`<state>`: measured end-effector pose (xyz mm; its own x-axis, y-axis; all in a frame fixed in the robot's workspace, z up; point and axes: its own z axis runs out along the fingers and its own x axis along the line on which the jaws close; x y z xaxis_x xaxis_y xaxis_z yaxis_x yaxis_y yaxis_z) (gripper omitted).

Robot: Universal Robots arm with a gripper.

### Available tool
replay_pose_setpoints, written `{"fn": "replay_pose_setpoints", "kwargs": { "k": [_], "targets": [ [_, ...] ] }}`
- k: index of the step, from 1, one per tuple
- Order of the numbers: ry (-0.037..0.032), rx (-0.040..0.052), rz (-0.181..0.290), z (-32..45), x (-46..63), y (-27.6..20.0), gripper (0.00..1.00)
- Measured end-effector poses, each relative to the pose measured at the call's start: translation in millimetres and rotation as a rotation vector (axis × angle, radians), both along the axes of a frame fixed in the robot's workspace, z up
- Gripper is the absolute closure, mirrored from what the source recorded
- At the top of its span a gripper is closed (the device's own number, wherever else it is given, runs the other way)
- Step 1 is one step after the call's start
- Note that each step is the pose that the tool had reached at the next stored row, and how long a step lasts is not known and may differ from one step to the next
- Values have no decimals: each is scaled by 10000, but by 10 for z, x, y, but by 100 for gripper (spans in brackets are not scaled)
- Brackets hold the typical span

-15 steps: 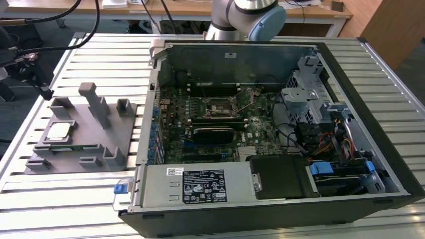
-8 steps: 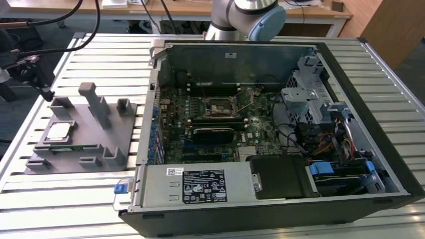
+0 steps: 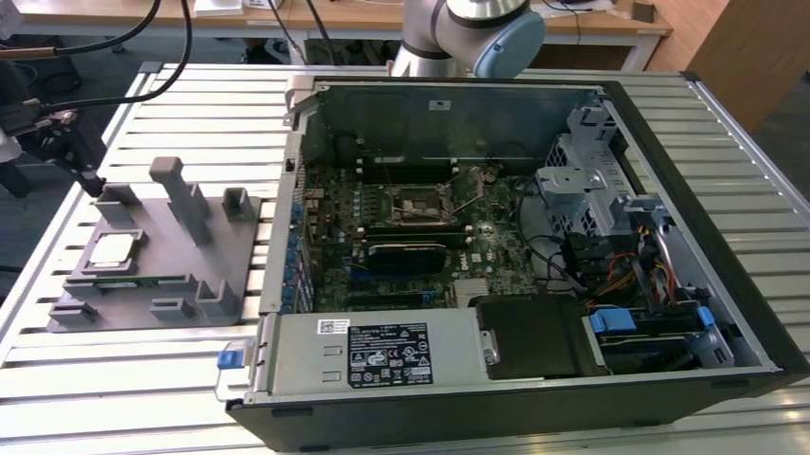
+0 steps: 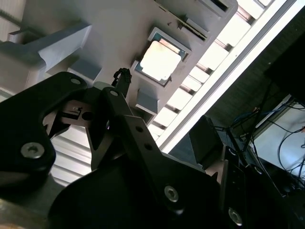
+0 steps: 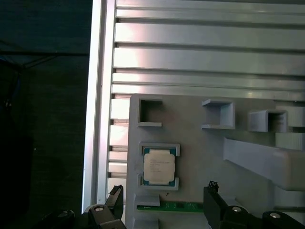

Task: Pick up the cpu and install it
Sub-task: 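Pick up the cpu and move it towards the insertion slot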

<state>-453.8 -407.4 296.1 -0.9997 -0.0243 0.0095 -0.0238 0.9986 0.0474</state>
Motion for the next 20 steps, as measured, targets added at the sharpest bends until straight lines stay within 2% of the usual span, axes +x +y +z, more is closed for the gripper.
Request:
{"fn": "replay_pose_setpoints", "kwargs": {
  "k": [11, 14, 20],
  "targets": [
    [-2, -42, 0, -27, 0, -5, 24],
    [-1, -128, 1, -57, 1, -5, 24],
    [0, -131, -1, -145, 0, -6, 24]
  ]
}}
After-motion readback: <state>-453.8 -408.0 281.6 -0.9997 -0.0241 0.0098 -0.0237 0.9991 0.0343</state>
